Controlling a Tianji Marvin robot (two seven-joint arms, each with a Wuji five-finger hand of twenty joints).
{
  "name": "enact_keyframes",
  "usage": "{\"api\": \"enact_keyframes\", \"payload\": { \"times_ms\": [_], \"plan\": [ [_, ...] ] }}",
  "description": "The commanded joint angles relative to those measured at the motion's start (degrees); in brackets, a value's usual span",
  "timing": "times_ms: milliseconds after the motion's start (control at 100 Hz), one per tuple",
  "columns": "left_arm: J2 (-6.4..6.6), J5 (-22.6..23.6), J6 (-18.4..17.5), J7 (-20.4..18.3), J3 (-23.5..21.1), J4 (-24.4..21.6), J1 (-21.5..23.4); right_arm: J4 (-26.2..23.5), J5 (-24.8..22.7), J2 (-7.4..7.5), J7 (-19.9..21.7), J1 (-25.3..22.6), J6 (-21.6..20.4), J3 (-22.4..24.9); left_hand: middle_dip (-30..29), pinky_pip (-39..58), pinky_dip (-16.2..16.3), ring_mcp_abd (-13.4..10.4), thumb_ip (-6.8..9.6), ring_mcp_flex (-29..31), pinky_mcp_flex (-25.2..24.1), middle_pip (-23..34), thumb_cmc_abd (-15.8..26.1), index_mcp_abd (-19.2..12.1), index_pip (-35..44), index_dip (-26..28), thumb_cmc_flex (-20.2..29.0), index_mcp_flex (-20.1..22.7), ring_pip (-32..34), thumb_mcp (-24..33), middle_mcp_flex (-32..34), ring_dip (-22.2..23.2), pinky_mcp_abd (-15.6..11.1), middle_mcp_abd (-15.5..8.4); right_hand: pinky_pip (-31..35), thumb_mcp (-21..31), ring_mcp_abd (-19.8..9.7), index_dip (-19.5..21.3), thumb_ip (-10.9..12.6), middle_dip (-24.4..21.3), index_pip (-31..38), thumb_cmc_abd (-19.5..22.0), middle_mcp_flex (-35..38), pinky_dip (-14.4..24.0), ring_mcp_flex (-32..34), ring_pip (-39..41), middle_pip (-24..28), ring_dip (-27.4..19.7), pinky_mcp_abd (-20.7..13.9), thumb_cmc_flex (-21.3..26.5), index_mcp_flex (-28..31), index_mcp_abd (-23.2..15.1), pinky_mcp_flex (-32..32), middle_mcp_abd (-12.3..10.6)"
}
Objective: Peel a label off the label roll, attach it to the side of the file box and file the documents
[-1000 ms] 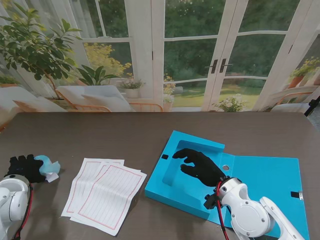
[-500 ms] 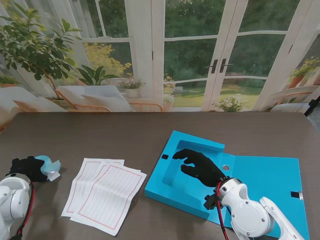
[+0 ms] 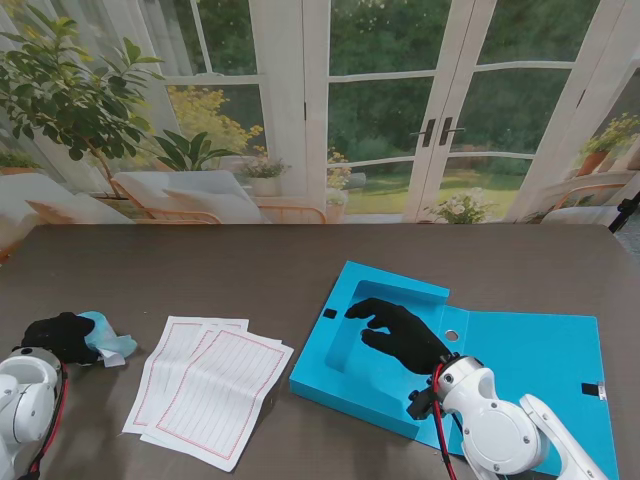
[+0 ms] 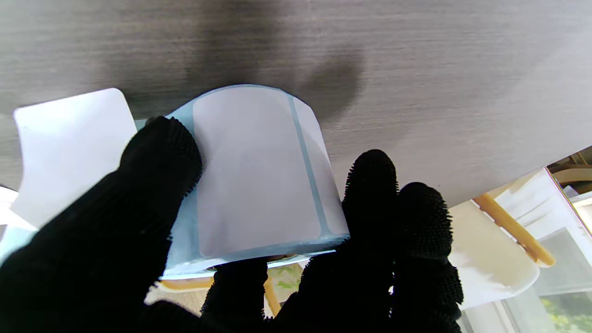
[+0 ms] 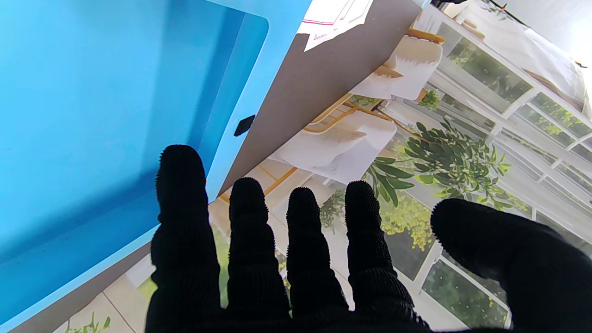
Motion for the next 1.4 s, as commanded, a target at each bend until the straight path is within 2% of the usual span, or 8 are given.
{"api": "enact_keyframes", "payload": {
  "times_ms": [0,300,640,740,900,1110,1260,1390],
  "plan": [
    [-0.92,-0.41,-1.13,-2.16,0.42,1.64,1.91,-0.03,0.12,-0.18,0.77,-0.23,0.03,-0.15,1.53,2.24,-1.07,-0.55,3.07,3.70,1.18,14.06,1.37,1.76,10.94,2.56,7.14,3.47,1.39,13.33,30.69,1.00,1.22,-16.72,-1.05,-1.12,-0.16,-0.21,1.57,0.03,0.97,1.44,0.43,0.98,0.69,0.62,0.86,0.28,-0.50,0.69,0.43,0.50,-25.78,0.91],
    [-1.64,-3.25,-5.29,0.25,-3.31,-1.08,3.54,0.04,0.42,-0.19,0.87,-0.18,0.13,-0.15,3.06,2.25,-2.05,-0.21,3.08,5.00,1.62,13.62,0.82,2.33,11.85,2.03,8.15,4.45,0.53,13.24,32.04,2.29,1.04,-16.56,-1.08,-1.19,-0.22,-0.28,1.69,-0.01,0.93,1.62,0.45,1.02,0.71,0.67,0.88,0.27,-0.46,0.87,0.52,0.61,-25.77,0.96],
    [-2.69,-7.92,-9.45,1.14,-6.74,-6.10,4.08,0.29,0.68,-0.20,0.90,-0.06,-0.08,-0.05,4.57,2.30,-1.62,1.13,3.12,5.76,2.63,13.89,0.61,4.22,12.25,1.87,9.28,4.57,1.31,13.06,32.66,4.44,2.99,-15.30,-1.08,-1.31,-0.04,-0.32,1.79,-0.04,0.95,1.66,0.47,1.04,0.69,0.69,0.89,0.25,-0.43,0.90,0.74,0.68,-25.72,1.03],
    [-2.70,-8.24,-9.75,0.25,-7.20,-6.97,4.25,0.29,1.03,-0.20,1.02,-0.11,-0.04,0.03,4.71,2.37,-1.37,1.04,3.20,6.19,3.17,13.95,0.49,4.40,12.36,1.86,9.44,4.70,1.44,13.05,32.92,4.73,3.15,-15.29,-1.09,-1.27,-0.03,-0.33,1.83,-0.04,0.94,1.76,0.49,1.05,0.66,0.68,0.91,0.24,-0.47,1.05,0.78,0.76,-25.75,1.03],
    [-3.41,-12.30,-9.89,0.71,-7.75,-8.36,4.65,0.39,1.29,-0.26,0.91,-0.06,-0.02,0.14,4.79,1.83,-1.12,1.59,3.41,7.38,4.41,13.83,-0.20,5.32,12.24,1.49,10.26,5.36,1.10,13.08,33.71,5.05,4.62,-14.89,-1.09,-1.29,0.07,-0.35,1.93,-0.04,0.93,1.73,0.48,1.06,0.67,0.70,0.93,0.24,-0.43,1.18,0.87,0.80,-25.79,1.11],
    [-3.23,-11.76,-9.69,-2.45,-9.36,-11.43,6.54,0.55,2.18,-0.29,1.07,-0.04,-0.14,0.14,4.89,1.00,-1.03,1.08,3.57,8.92,5.99,13.31,-0.73,5.55,12.29,1.30,10.45,5.70,0.17,13.11,34.60,5.27,5.19,-15.28,-1.11,-1.35,-0.04,-0.39,2.02,-0.05,0.87,1.83,0.48,1.08,0.65,0.69,0.94,0.24,-0.42,1.27,0.80,0.77,-25.77,1.16],
    [-4.05,-17.30,-8.75,-2.05,-9.50,-12.49,7.33,0.69,2.31,-0.31,1.09,0.11,-0.10,0.14,4.95,0.37,-0.85,1.89,3.54,10.00,7.20,13.04,-1.43,6.84,12.01,0.85,11.16,6.43,-0.28,13.18,35.39,5.64,6.89,-14.53,-1.14,-1.33,0.08,-0.39,2.10,-0.06,0.88,1.78,0.38,1.09,0.54,0.66,0.90,0.23,-0.45,1.41,0.87,0.86,-25.78,1.23],
    [-4.41,-21.11,-8.82,-3.28,-9.98,-14.55,7.81,0.82,2.41,-0.41,0.72,0.32,-0.13,-0.06,5.08,0.27,-0.72,1.89,3.58,10.20,7.45,12.97,-1.34,7.07,11.92,0.76,11.39,6.44,-0.37,13.21,35.43,5.79,7.12,-14.45,-1.14,-1.38,0.10,-0.41,2.15,-0.05,0.87,1.78,0.51,1.11,0.59,0.67,0.95,0.23,-0.39,1.40,0.93,0.89,-25.72,1.24]
  ]
}}
